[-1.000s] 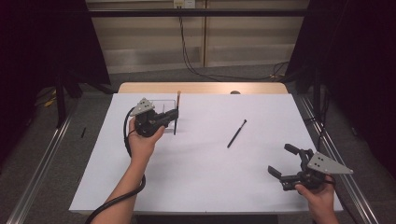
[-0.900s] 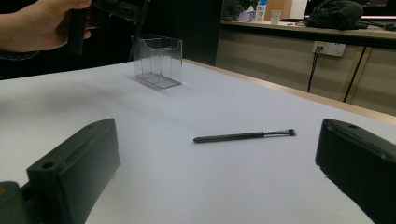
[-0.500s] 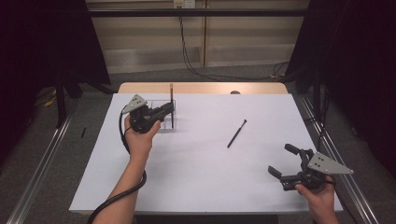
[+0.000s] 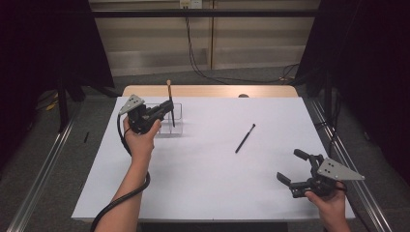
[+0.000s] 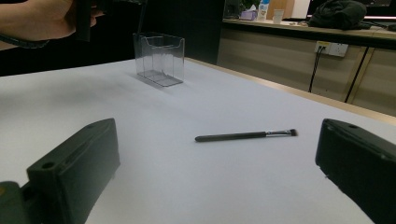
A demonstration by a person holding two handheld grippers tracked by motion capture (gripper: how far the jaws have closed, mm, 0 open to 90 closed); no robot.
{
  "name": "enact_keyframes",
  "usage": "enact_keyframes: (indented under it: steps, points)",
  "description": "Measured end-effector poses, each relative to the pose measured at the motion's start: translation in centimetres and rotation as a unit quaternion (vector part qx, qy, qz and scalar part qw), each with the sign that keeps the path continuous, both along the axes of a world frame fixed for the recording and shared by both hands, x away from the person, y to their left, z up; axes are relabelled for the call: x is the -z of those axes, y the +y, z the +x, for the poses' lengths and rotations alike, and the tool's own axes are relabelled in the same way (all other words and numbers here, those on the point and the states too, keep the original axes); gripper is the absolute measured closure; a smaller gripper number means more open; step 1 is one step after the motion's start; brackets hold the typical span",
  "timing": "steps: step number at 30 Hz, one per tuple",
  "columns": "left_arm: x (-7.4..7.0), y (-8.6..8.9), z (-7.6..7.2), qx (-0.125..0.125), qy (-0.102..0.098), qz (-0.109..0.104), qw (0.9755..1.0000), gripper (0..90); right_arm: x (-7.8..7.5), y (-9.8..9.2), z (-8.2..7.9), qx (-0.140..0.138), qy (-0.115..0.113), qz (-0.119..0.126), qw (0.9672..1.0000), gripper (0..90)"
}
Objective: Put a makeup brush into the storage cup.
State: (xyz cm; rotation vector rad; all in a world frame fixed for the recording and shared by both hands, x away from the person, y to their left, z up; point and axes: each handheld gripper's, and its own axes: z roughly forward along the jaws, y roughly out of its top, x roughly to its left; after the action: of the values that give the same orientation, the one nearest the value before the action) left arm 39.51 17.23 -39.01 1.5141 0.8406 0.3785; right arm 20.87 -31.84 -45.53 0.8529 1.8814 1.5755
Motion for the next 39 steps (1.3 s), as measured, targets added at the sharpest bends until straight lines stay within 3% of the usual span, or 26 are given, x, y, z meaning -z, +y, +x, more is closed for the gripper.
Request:
enact_keyframes:
  steps: [26,39]
  points:
    - [-1.6,0.3,2.2,-0.041,-0.02,0.011,0.9989,83.6,0.1,0.0,0.1,-0.003,0.004,0.0,1.0,0.0]
    - [-2.0,0.1,3.2,-0.049,-0.024,0.013,0.9984,83.6,0.1,-0.1,0.1,-0.002,0.004,0.0,1.0,0.0]
